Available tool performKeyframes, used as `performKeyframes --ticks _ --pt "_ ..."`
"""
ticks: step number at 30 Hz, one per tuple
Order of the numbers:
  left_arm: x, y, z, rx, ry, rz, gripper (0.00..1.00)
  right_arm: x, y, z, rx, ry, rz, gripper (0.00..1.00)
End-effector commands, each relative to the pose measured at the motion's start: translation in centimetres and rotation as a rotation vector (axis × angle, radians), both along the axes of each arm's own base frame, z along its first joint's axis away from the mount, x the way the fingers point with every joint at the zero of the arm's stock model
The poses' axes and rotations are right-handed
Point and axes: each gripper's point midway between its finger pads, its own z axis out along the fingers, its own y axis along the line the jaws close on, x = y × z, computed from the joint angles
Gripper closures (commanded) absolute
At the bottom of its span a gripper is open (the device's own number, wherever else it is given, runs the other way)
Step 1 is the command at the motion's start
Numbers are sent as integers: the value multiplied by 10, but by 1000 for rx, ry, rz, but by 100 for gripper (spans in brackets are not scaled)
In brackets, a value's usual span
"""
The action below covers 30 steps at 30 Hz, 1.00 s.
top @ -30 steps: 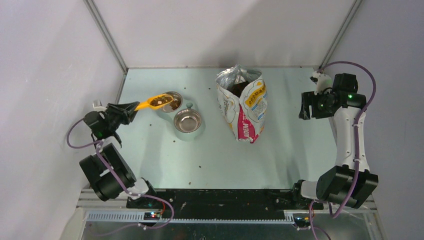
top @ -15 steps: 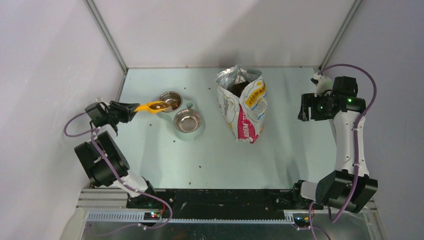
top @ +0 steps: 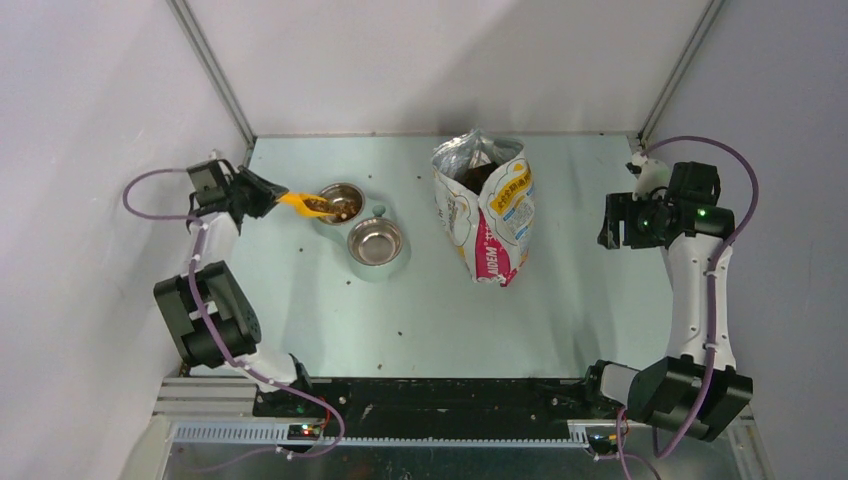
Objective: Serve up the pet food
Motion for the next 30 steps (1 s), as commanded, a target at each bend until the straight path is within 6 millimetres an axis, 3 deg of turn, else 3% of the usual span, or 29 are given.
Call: performKeyframes --ticks 1,7,13,18,21,24,27,30 --pt "-4 8 -1 253 84 -39 100 7 -2 12 2 -71 -18 28" --pt "14 -21 19 453 74 -170 100 10 -4 14 10 -92 -34 28" --pt "32 -51 53 636 7 -292 100 10 -4 14 19 -97 -31 28" --pt "30 -57 82 823 17 -323 100 11 0 17 54 -109 -41 28" --pt "29 -72 98 875 -21 -368 100 11 5 23 87 -128 -46 28" --pt "28 -79 99 883 -38 -395 100 12 6 24 94 -135 -47 28" --pt "27 -82 76 855 8 -422 100 14 5 24 94 -139 -49 28" --pt "27 -96 77 821 -33 -456 100 14 5 24 97 -138 -50 28"
